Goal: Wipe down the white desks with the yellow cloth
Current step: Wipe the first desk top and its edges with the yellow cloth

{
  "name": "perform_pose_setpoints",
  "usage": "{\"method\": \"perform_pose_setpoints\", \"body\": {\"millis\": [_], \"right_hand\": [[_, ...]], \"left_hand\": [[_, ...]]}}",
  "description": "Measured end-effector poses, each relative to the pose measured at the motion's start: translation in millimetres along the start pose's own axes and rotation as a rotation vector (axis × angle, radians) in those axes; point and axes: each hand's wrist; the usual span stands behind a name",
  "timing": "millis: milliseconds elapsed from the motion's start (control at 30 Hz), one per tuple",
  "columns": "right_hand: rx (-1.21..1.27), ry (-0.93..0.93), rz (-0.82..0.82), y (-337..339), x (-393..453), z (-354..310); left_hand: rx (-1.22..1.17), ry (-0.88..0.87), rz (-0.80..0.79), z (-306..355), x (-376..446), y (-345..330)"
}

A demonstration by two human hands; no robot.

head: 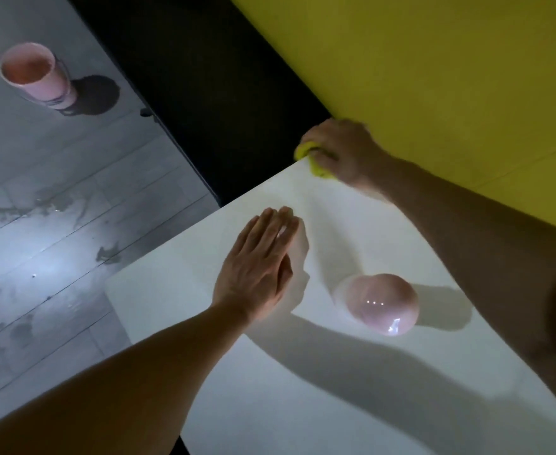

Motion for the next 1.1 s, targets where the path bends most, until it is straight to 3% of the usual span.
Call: {"method": "perform_pose_setpoints", "body": {"millis": [100,167,333,433,500,600,733,933,1100], "right_hand": [[-0.049,-0.231,-0.004,7,-2,45],[-0.046,-0.257,0.012,5,4,35],[0.019,0.064,0.054,-18,-2,-45],[-0.011,0.122,0.075,-17,-3,-47],[-0.048,-0.033,0.133,-16,0,-15],[-0.025,-0.417,0.271,-15,-3,28],[0.147,-0.692,0.319,-22,3,18],[0.134,-0.792,0.341,-29,-52,15],[-0.043,-0.838,0.293,-33,-131,8]], "left_hand": [[0.022,0.018,-0.002,1,2,-4],[0.024,0.033,0.008,1,1,-4],[0.047,0.037,0.000,2,1,-3],[0.049,0.030,-0.009,2,1,-1],[0.047,0.029,0.004,2,2,-1],[0.055,0.017,0.006,2,3,-3],[0.060,0.016,0.015,-1,2,-4],[0.062,0.013,0.030,-1,2,-3],[0.062,0.030,0.019,4,3,-2]]}}
Point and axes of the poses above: each hand's wrist, its own x-axis towards the middle knuckle, its own y-axis out of the back of the hand, z = x × y, and after that the axes turned 9 degrees about -x, right-handed
